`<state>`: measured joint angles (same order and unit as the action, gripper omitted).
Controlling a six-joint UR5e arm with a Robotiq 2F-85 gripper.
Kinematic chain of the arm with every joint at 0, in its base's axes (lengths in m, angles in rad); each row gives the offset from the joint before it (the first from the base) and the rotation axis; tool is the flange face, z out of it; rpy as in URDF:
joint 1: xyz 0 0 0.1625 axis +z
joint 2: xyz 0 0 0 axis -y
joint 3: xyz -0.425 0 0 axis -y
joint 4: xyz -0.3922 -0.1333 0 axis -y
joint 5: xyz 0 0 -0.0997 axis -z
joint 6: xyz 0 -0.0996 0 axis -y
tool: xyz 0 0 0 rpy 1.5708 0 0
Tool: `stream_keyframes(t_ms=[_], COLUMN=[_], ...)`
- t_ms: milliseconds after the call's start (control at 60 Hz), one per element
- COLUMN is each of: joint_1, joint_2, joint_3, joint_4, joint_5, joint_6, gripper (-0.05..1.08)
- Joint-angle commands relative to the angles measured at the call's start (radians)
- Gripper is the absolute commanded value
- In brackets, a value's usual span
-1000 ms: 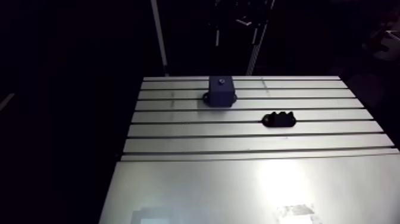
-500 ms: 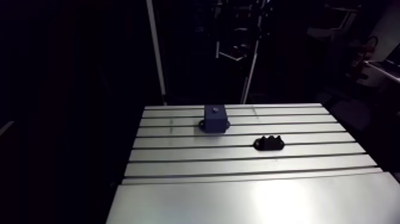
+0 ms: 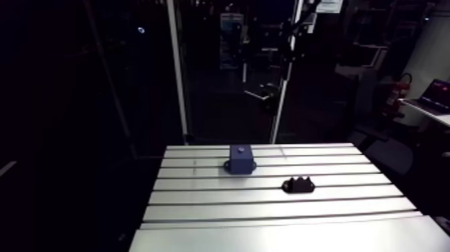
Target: Pick up the M10 bolt and insert it into the hole until fully seated.
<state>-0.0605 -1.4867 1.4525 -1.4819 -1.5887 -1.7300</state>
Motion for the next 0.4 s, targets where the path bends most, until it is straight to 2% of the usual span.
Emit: stream_keyframes(t_ms=[17, 400], joint_1=[0.002, 0.002], joint_2=[-0.012, -0.005], joint_3=[-0.003, -0.011], joint_4=[0.004, 0.005], joint_5=[0.002, 0.002], joint_6=[-0.001, -0.003], gripper=[0.01, 0.01])
